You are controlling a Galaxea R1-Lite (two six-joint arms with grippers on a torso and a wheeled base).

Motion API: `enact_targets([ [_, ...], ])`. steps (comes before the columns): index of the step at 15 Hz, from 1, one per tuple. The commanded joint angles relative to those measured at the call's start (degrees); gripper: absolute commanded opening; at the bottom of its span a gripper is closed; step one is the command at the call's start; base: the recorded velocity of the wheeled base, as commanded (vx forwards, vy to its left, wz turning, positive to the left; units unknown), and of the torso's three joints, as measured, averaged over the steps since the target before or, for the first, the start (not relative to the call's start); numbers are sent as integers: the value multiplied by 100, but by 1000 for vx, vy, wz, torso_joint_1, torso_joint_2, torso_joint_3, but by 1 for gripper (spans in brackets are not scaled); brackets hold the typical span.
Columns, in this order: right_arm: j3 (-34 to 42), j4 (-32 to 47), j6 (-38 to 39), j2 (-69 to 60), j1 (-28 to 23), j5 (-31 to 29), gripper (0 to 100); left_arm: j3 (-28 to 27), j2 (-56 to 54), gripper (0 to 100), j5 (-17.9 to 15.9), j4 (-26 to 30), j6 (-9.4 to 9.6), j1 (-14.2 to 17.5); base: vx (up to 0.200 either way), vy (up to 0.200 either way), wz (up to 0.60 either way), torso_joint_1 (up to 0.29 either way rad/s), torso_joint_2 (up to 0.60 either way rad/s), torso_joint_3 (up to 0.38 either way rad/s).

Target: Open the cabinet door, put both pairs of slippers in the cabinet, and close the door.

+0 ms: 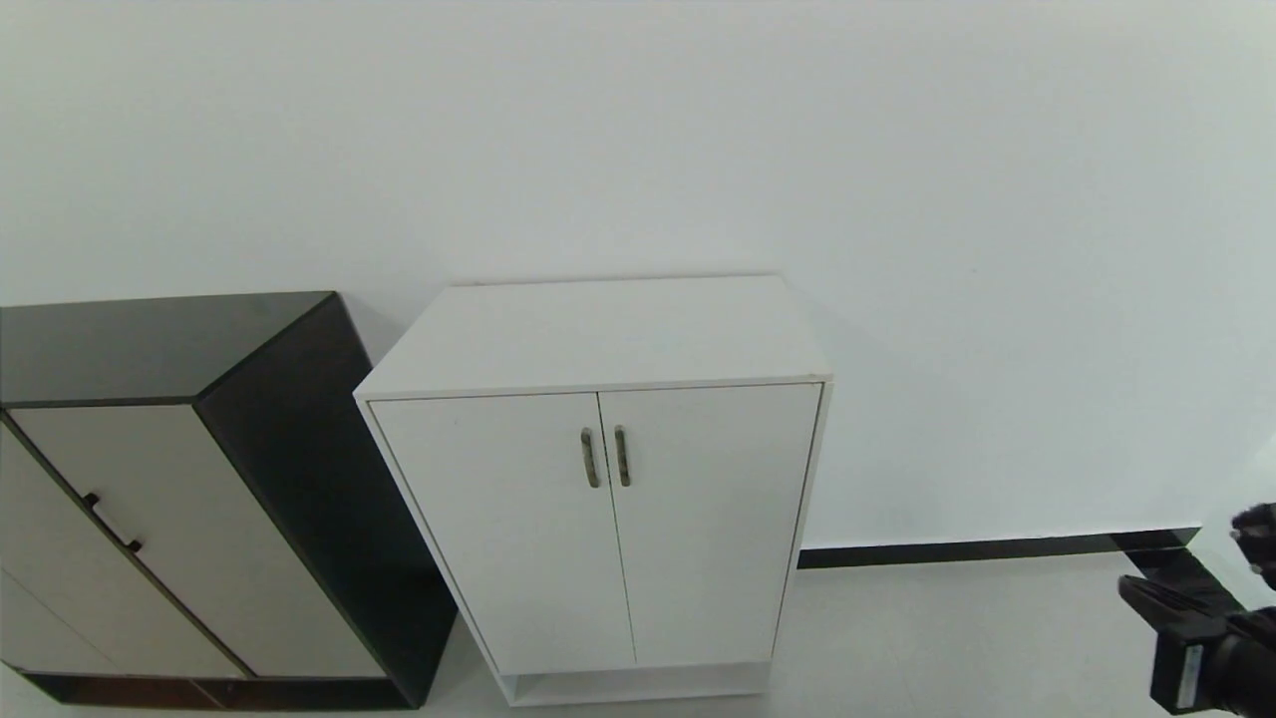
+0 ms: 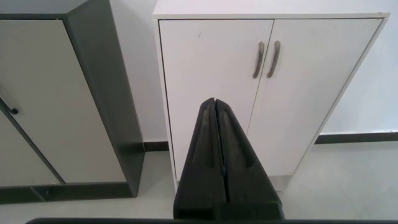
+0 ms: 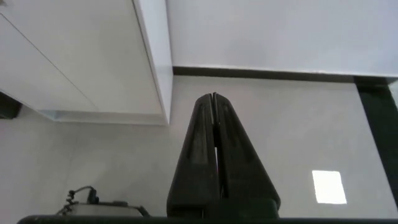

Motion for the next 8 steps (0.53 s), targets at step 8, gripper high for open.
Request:
enact_targets([
  [8, -7, 4084, -19, -4716, -418, 1517, 0, 0, -1, 0, 4, -2, -4, 0, 0, 0, 0, 0, 0, 0],
])
